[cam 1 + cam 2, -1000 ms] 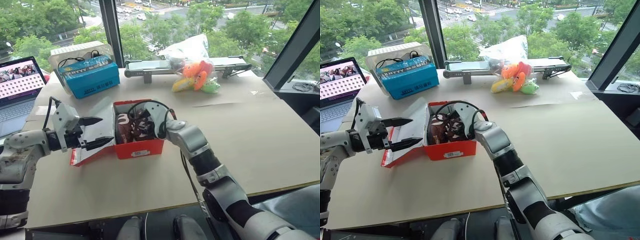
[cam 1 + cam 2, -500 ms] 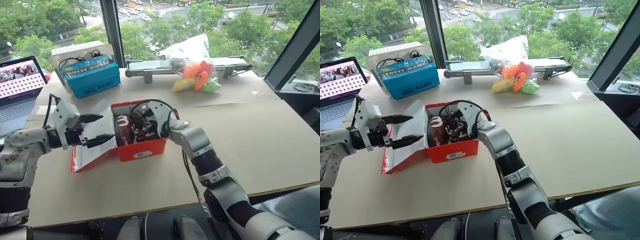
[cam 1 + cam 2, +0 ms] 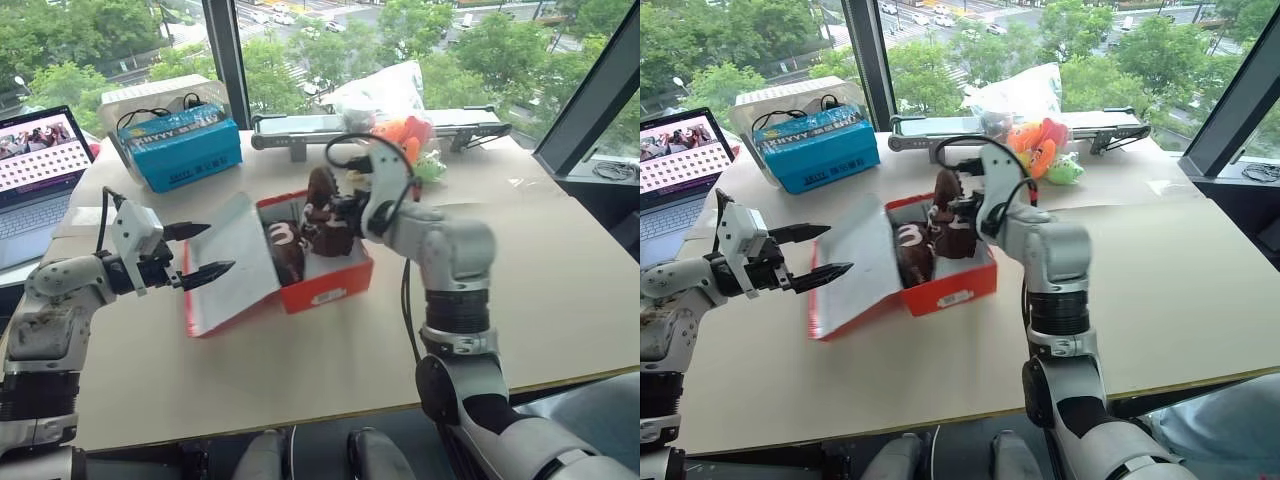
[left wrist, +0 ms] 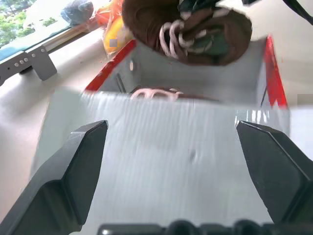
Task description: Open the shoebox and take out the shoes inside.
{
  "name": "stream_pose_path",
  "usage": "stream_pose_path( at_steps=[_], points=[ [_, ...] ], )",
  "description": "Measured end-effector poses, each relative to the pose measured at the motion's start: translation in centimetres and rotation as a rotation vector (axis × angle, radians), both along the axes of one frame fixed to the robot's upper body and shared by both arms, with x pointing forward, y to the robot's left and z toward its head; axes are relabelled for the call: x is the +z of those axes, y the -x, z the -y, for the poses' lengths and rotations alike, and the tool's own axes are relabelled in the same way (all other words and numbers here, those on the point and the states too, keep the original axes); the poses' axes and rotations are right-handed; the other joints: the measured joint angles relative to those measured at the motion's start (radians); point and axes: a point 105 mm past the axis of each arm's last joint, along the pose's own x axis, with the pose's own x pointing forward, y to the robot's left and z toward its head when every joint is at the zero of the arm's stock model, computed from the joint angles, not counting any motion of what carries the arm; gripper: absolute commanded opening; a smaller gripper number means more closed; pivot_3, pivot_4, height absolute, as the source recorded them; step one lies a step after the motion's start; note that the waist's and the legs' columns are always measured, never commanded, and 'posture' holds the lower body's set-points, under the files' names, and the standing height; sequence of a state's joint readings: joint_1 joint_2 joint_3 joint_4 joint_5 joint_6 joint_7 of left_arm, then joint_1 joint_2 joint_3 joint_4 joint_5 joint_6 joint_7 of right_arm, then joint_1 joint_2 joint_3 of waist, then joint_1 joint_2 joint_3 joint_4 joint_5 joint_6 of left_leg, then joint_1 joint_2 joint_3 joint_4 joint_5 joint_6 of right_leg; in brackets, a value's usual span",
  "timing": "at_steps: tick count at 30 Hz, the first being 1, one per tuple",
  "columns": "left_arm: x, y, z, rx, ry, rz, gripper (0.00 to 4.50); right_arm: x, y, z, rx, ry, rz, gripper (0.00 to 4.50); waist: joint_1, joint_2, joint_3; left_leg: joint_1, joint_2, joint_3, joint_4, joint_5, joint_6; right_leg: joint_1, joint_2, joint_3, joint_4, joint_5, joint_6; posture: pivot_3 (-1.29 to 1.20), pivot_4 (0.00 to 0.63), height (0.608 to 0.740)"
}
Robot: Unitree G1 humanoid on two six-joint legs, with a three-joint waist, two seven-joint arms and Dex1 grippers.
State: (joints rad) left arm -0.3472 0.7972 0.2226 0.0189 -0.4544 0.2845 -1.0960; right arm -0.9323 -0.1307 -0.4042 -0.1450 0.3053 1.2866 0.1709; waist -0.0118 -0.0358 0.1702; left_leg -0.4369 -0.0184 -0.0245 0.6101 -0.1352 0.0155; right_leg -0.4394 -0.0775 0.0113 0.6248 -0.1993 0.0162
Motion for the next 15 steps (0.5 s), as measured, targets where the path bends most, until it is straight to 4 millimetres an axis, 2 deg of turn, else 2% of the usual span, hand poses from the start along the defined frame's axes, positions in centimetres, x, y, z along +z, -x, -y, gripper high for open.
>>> stream_pose_path(
  at_steps=[2, 4, 6, 9, 12, 14, 15],
  points=[
    [-0.3, 0.1, 0.0, -0.002, -0.004, -0.010, 4.50, -1.5, 0.4, 3.3, -0.073, -0.021, -0.050, 0.50, -0.001, 0.000, 0.000, 0.000, 0.000, 0.001, 0.000, 0.000, 0.000, 0.000, 0.000, 0.000, 0.000, 0.000, 0.000, 0.00, 0.150, 0.740],
    [-0.5, 0.2, 0.0, -0.006, -0.007, -0.013, 4.50, -3.0, 0.8, 4.9, -0.110, -0.033, -0.099, 0.50, -0.005, 0.001, 0.000, 0.000, 0.001, 0.001, 0.000, 0.000, 0.000, -0.001, 0.000, 0.001, 0.000, 0.000, 0.000, 0.00, 0.150, 0.740],
    [-0.5, 0.2, 0.2, -0.013, -0.011, -0.009, 4.50, -4.4, 1.1, 5.4, -0.120, -0.037, -0.142, 0.50, -0.020, 0.002, 0.001, 0.001, 0.002, 0.003, 0.000, 0.000, 0.000, -0.002, 0.002, 0.003, 0.002, 0.000, 0.000, 0.00, 0.150, 0.740],
    [-0.3, 0.1, 0.5, -0.024, -0.019, -0.001, 4.50, -5.1, 1.2, 5.0, -0.105, -0.066, -0.159, 0.50, -0.035, 0.002, 0.001, 0.001, 0.002, 0.003, 0.000, 0.000, 0.000, -0.001, 0.003, 0.003, 0.003, 0.000, 0.000, 0.00, 0.150, 0.740],
    [-0.3, 0.0, 0.7, -0.033, -0.024, -0.001, 4.50, -5.9, 1.1, 5.5, -0.114, -0.070, -0.175, 0.50, -0.032, 0.002, 0.001, 0.001, 0.001, 0.005, 0.000, 0.000, 0.000, -0.001, 0.002, 0.003, 0.003, 0.000, 0.001, 0.00, 0.150, 0.740],
    [-0.4, 0.0, 0.8, -0.040, -0.027, -0.005, 4.50, -6.6, 0.7, 7.3, -0.151, -0.063, -0.199, 0.50, -0.027, 0.002, 0.001, 0.001, 0.000, 0.007, 0.001, 0.000, 0.001, 0.001, 0.001, 0.003, 0.001, -0.001, 0.005, 0.00, 0.150, 0.740],
    [-0.5, 0.0, 0.8, -0.044, -0.029, -0.008, 4.50, -7.2, 0.4, 9.0, -0.187, -0.069, -0.219, 0.50, -0.022, 0.002, 0.001, 0.001, 0.000, 0.010, 0.002, 0.000, 0.001, 0.002, 0.001, 0.002, 0.000, -0.003, 0.010, 0.00, 0.150, 0.740]
  ],
)
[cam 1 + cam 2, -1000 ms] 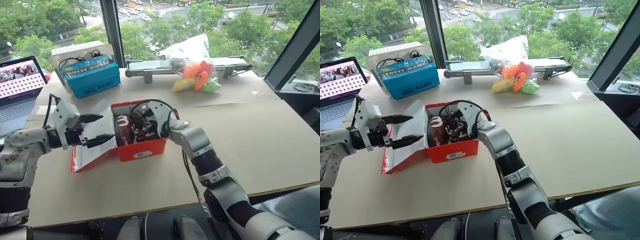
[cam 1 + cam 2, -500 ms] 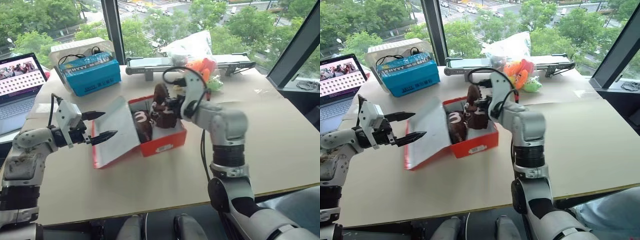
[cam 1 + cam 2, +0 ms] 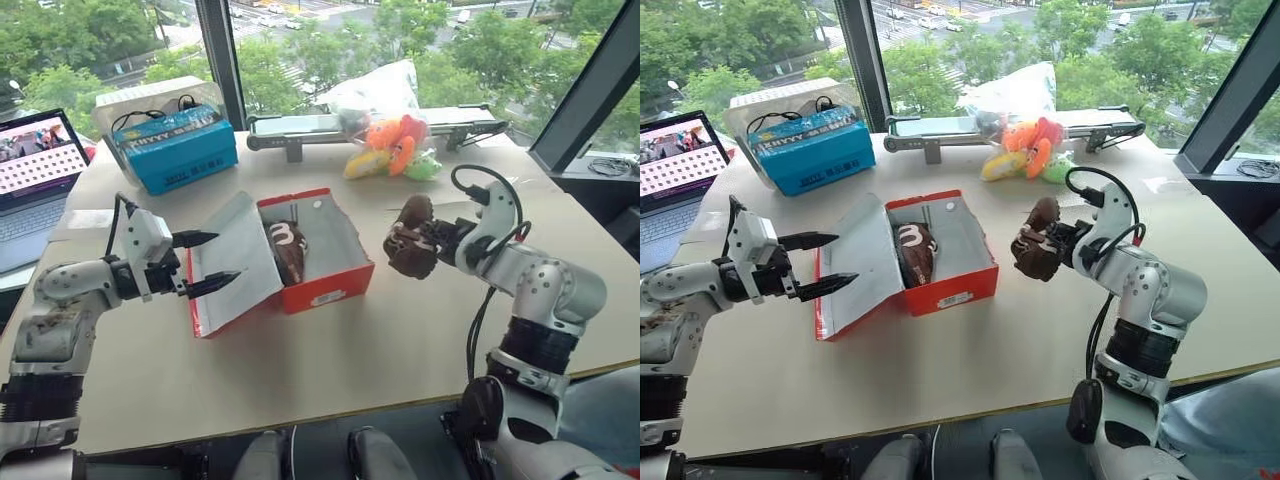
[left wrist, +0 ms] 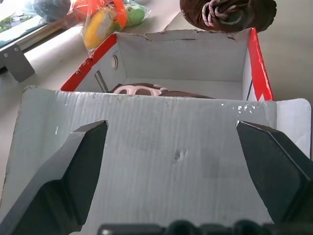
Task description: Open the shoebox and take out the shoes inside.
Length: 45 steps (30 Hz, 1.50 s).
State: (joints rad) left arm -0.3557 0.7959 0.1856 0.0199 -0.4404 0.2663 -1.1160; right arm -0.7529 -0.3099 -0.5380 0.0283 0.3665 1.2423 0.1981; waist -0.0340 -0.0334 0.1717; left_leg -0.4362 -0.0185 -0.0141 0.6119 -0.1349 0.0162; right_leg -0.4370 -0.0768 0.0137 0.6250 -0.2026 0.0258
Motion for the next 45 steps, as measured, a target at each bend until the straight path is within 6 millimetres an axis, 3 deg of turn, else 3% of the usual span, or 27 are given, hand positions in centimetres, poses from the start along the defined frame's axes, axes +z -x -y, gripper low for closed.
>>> stream_pose_path(
  at_steps=[2, 4, 8, 13, 15, 21, 25, 29, 32, 34, 38, 41, 43, 45],
  points=[
    [-0.1, 0.0, 0.0, 0.001, -0.005, -0.004, 4.50, -1.5, -0.1, 3.2, -0.088, -0.028, -0.040, 0.50, 0.009, 0.000, 0.000, 0.000, 0.001, 0.004, 0.000, 0.000, 0.000, 0.000, -0.001, 0.000, -0.001, 0.000, 0.001, 0.00, 0.150, 0.740],
    [-0.2, -0.1, 0.0, 0.002, -0.006, -0.008, 4.50, -2.5, -0.3, 4.8, -0.129, -0.068, -0.051, 0.50, 0.012, 0.000, 0.000, 0.001, 0.003, 0.006, 0.000, 0.000, 0.000, 0.001, 0.000, 0.001, -0.001, 0.000, 0.001, 0.00, 0.150, 0.740],
    [0.1, -0.3, 0.4, -0.011, 0.001, 0.002, 4.50, -3.7, -1.2, 5.7, -0.173, -0.195, -0.042, 0.50, 0.007, -0.002, -0.001, 0.014, 0.010, 0.011, 0.000, -0.001, 0.001, 0.017, 0.001, 0.000, -0.007, -0.004, -0.005, 0.00, 0.150, 0.740],
    [0.1, -0.4, 0.5, -0.010, 0.004, 0.002, 4.50, -3.8, -1.9, 5.8, -0.212, -0.294, -0.021, 0.50, 0.004, -0.002, -0.001, 0.010, 0.021, 0.021, 0.000, -0.001, 0.001, 0.016, 0.000, 0.000, -0.013, 0.001, -0.002, 0.00, 0.150, 0.740],
    [0.0, -0.4, 0.6, -0.013, 0.006, 0.001, 4.50, -3.9, -2.1, 5.9, -0.225, -0.310, -0.015, 1.35, 0.003, -0.002, -0.001, 0.010, 0.021, 0.024, 0.000, -0.002, 0.002, 0.015, 0.000, 0.000, -0.014, 0.001, -0.002, 0.00, 0.150, 0.740],
    [0.0, -0.5, 0.9, -0.021, 0.004, 0.002, 4.50, -4.7, -1.9, 7.1, -0.284, -0.299, -0.040, 3.30, -0.001, -0.002, -0.002, 0.007, 0.022, 0.027, 0.000, -0.003, 0.005, 0.013, 0.000, 0.001, -0.014, 0.001, -0.002, 0.00, 0.150, 0.740],
    [0.0, -0.6, 0.9, -0.023, 0.004, 0.000, 4.50, -6.5, -0.8, 9.2, -0.366, -0.097, -0.117, 3.30, -0.006, -0.002, -0.001, 0.007, 0.022, 0.028, 0.000, -0.002, 0.005, 0.012, 0.000, 0.002, -0.014, 0.001, -0.002, 0.00, 0.150, 0.740],
    [0.1, -0.6, 1.0, -0.027, 0.003, 0.001, 4.50, -6.1, 0.0, 10.2, -0.400, 0.133, -0.137, 3.30, -0.006, -0.001, -0.001, 0.006, 0.022, 0.029, -0.001, -0.002, 0.005, 0.011, 0.000, 0.002, -0.014, 0.001, -0.002, 0.00, 0.150, 0.740],
    [0.0, -0.6, 1.1, -0.029, 0.003, -0.001, 4.50, -3.6, 0.3, 10.7, -0.426, 0.237, -0.070, 3.30, -0.005, 0.001, 0.000, 0.003, 0.022, 0.029, -0.001, -0.002, 0.005, 0.007, 0.000, 0.003, -0.013, 0.003, 0.001, 0.00, 0.150, 0.740],
    [-0.1, -0.6, 1.2, -0.034, 0.003, -0.005, 4.50, -0.9, 0.6, 10.7, -0.428, 0.300, 0.008, 3.30, -0.005, 0.001, 0.000, 0.001, 0.022, 0.030, 0.000, -0.002, 0.005, 0.005, 0.000, 0.003, -0.013, 0.004, 0.004, 0.00, 0.150, 0.740],
    [-0.1, -0.6, 1.3, -0.036, 0.004, -0.005, 4.50, 5.6, 0.5, 6.5, -0.287, 0.291, 0.210, 3.30, -0.012, 0.001, 0.000, -0.002, 0.025, 0.032, 0.000, -0.002, 0.006, 0.000, 0.002, 0.004, -0.010, 0.005, 0.004, 0.00, 0.150, 0.740],
    [0.0, -0.7, 1.3, -0.036, 0.004, -0.003, 4.50, 10.3, 0.3, -0.6, -0.042, 0.174, 0.345, 3.30, -0.015, 0.001, 0.000, -0.002, 0.029, 0.033, 0.001, -0.002, 0.006, -0.001, 0.006, 0.005, -0.010, 0.007, 0.002, 0.00, 0.150, 0.740],
    [0.1, -0.8, 1.5, -0.041, 0.007, 0.002, 4.50, 11.6, 0.5, -6.2, 0.142, 0.111, 0.380, 3.30, -0.015, 0.001, 0.000, -0.002, 0.033, 0.033, 0.001, -0.002, 0.006, -0.001, 0.011, 0.005, -0.010, 0.008, -0.001, 0.00, 0.150, 0.740],
    [0.2, -0.9, 1.8, -0.049, 0.012, 0.005, 4.50, 11.0, 0.7, -10.4, 0.284, 0.078, 0.353, 3.30, -0.010, 0.000, 0.000, -0.003, 0.034, 0.037, 0.001, -0.002, 0.006, -0.001, 0.013, 0.004, -0.011, 0.009, -0.004, 0.00, 0.150, 0.740]
  ],
)
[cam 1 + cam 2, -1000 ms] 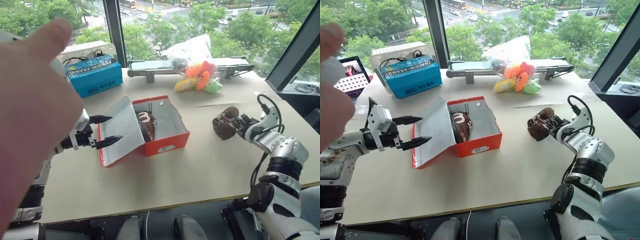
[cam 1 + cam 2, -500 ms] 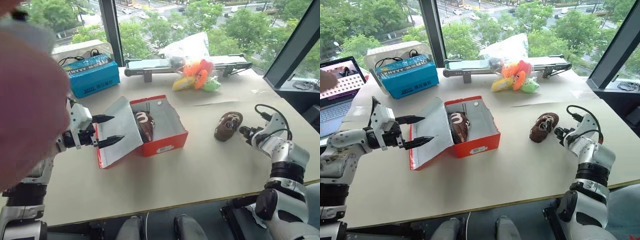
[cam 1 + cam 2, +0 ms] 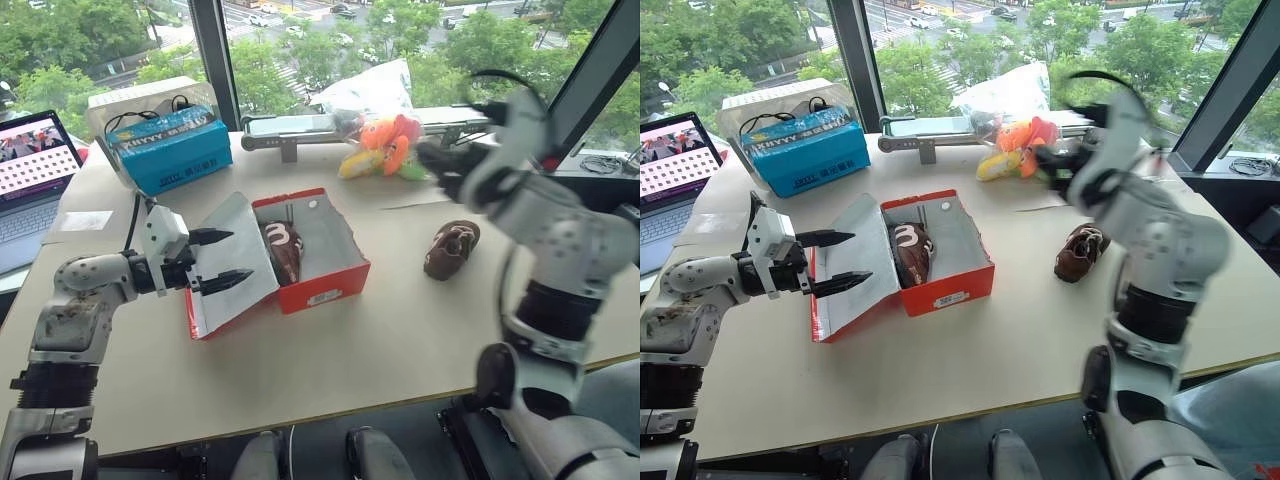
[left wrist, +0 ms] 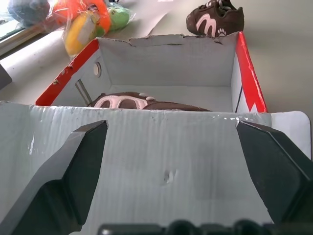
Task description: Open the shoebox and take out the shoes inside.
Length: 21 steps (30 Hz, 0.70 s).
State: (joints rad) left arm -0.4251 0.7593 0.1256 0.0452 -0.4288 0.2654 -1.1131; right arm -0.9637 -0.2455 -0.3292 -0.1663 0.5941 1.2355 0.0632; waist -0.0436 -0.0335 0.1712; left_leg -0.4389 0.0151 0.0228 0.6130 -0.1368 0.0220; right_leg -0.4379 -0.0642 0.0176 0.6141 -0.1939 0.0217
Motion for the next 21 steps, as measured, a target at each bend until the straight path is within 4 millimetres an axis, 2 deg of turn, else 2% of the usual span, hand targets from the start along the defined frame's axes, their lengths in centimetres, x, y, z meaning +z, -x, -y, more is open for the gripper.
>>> stream_pose_path(
  at_steps=[2, 4, 11, 14, 18, 21],
  points=[
    [-0.1, 0.0, 0.0, 0.002, 0.000, -0.002, 4.50, -1.8, -0.2, -2.2, 0.071, 0.035, -0.062, 3.30, 0.012, 0.000, 0.000, -0.002, 0.000, 0.002, 0.000, 0.000, 0.000, -0.001, -0.001, -0.002, 0.000, 0.002, -0.005, 0.00, 0.150, 0.740],
    [-0.1, -0.1, -0.1, 0.005, 0.002, -0.006, 4.50, -4.5, -1.0, -3.6, 0.107, 0.111, -0.143, 3.30, 0.024, 0.000, 0.000, -0.004, -0.001, 0.006, 0.001, 0.000, 0.000, -0.001, -0.005, -0.003, -0.002, 0.003, -0.004, 0.00, 0.150, 0.740],
    [-0.2, 0.0, -0.2, 0.009, 0.003, -0.009, 4.50, -10.4, -3.5, -4.7, 0.196, 0.273, -0.252, 3.30, 0.023, 0.000, 0.000, -0.005, -0.001, 0.008, 0.002, 0.000, 0.000, -0.003, -0.006, -0.004, -0.001, 0.003, -0.004, 0.00, 0.150, 0.740],
    [-0.6, 0.1, -0.3, 0.015, 0.003, -0.018, 4.50, -11.1, -3.8, -5.6, 0.249, 0.291, -0.260, 3.30, 0.016, 0.000, 0.000, -0.005, 0.000, 0.008, 0.002, 0.000, 0.000, -0.003, -0.004, -0.003, -0.001, 0.003, -0.004, 0.00, 0.150, 0.740],
    [-0.7, 0.3, -0.3, 0.020, 0.001, -0.018, 4.50, -10.8, -3.8, -6.9, 0.333, 0.266, -0.256, 3.30, 0.001, 0.000, 0.000, -0.005, 0.000, 0.008, 0.002, 0.000, 0.000, -0.003, -0.003, -0.003, 0.000, 0.003, -0.004, 0.00, 0.150, 0.740],
    [-0.7, 0.5, -0.1, 0.020, -0.001, -0.010, 4.50, -10.8, -3.9, -7.1, 0.354, 0.266, -0.261, 3.30, -0.001, 0.000, 0.000, -0.005, 0.000, 0.008, 0.002, 0.000, 0.000, -0.003, -0.004, -0.003, 0.001, 0.003, -0.004, 0.00, 0.150, 0.740]
  ],
)
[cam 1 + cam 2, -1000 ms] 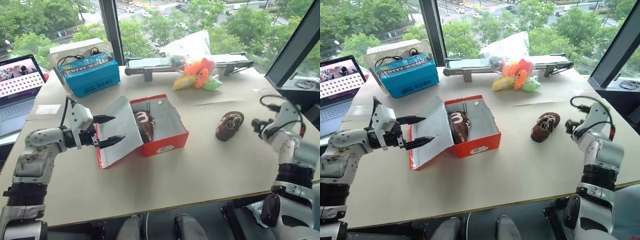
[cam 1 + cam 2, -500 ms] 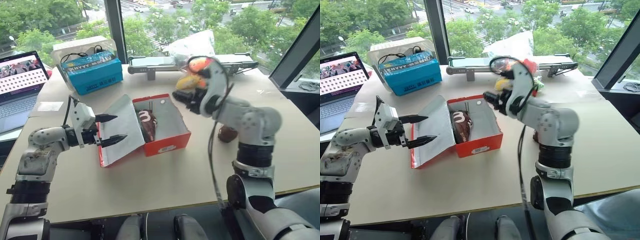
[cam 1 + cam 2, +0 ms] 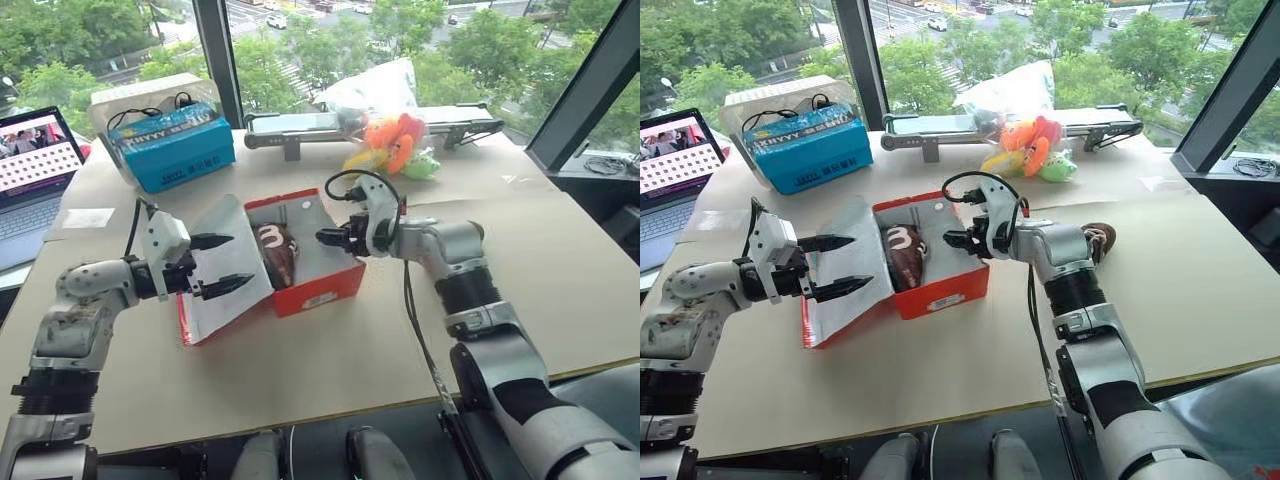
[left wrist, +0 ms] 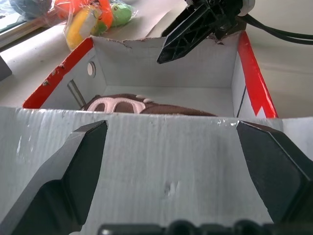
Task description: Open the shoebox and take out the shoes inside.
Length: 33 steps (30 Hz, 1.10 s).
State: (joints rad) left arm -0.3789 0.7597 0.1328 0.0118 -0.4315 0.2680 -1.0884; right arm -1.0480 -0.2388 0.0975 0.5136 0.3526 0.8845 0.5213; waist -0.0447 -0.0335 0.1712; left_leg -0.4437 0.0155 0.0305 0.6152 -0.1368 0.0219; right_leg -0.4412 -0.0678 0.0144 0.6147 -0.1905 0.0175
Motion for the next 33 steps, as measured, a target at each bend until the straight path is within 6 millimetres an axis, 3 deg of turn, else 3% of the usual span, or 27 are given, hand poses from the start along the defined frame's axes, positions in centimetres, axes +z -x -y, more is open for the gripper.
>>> stream_pose_path(
  at_steps=[9, 14, 17, 20, 30, 33],
  points=[
    [-0.5, 0.3, -0.3, 0.023, 0.002, -0.020, 4.50, 4.8, -1.7, 3.5, -0.099, 0.116, 0.190, 3.30, 0.004, 0.000, 0.000, 0.000, 0.000, 0.000, 0.000, 0.000, 0.000, 0.000, -0.001, 0.000, 0.000, 0.000, 0.000, 0.00, 0.150, 0.740],
    [-0.3, 0.4, -0.1, 0.019, -0.001, -0.013, 4.50, 6.9, -0.9, 0.9, -0.033, 0.032, 0.213, 3.30, -0.005, 0.000, 0.000, 0.000, 0.001, 0.000, 0.000, 0.000, 0.000, -0.002, 0.000, 0.001, 0.002, 0.000, -0.001, 0.00, 0.150, 0.740],
    [-0.2, 0.4, -0.2, 0.019, -0.004, -0.010, 4.50, 8.0, 0.4, -3.5, 0.084, -0.080, 0.178, 3.30, -0.007, 0.000, 0.000, 0.002, 0.001, 0.000, 0.000, 0.000, 0.000, -0.002, 0.001, 0.002, 0.005, 0.000, -0.002, 0.00, 0.150, 0.740],
    [-0.2, 0.4, -0.2, 0.022, -0.005, -0.009, 4.50, 7.4, 0.5, -5.2, 0.114, -0.102, 0.126, 3.30, 0.004, 0.000, 0.000, 0.002, 0.000, 0.000, 0.000, 0.000, 0.000, -0.001, -0.001, 0.001, 0.007, -0.001, -0.002, 0.00, 0.150, 0.740],
    [0.0, 0.4, -0.6, 0.042, -0.007, -0.010, 4.50, 0.5, -0.7, -5.3, 0.097, -0.091, -0.079, 3.30, 0.001, -0.001, -0.001, 0.001, -0.001, 0.002, 0.000, 0.000, 0.000, -0.001, -0.004, -0.001, 0.008, -0.001, -0.002, 0.00, 0.150, 0.740],
    [0.0, 0.4, -0.6, 0.043, -0.007, -0.010, 4.50, -0.6, -0.3, -6.0, 0.117, -0.105, -0.118, 3.30, -0.006, -0.001, -0.001, 0.002, -0.001, 0.002, 0.000, 0.000, 0.000, -0.001, -0.003, -0.001, 0.009, -0.001, -0.002, 0.00, 0.150, 0.740]
  ],
)
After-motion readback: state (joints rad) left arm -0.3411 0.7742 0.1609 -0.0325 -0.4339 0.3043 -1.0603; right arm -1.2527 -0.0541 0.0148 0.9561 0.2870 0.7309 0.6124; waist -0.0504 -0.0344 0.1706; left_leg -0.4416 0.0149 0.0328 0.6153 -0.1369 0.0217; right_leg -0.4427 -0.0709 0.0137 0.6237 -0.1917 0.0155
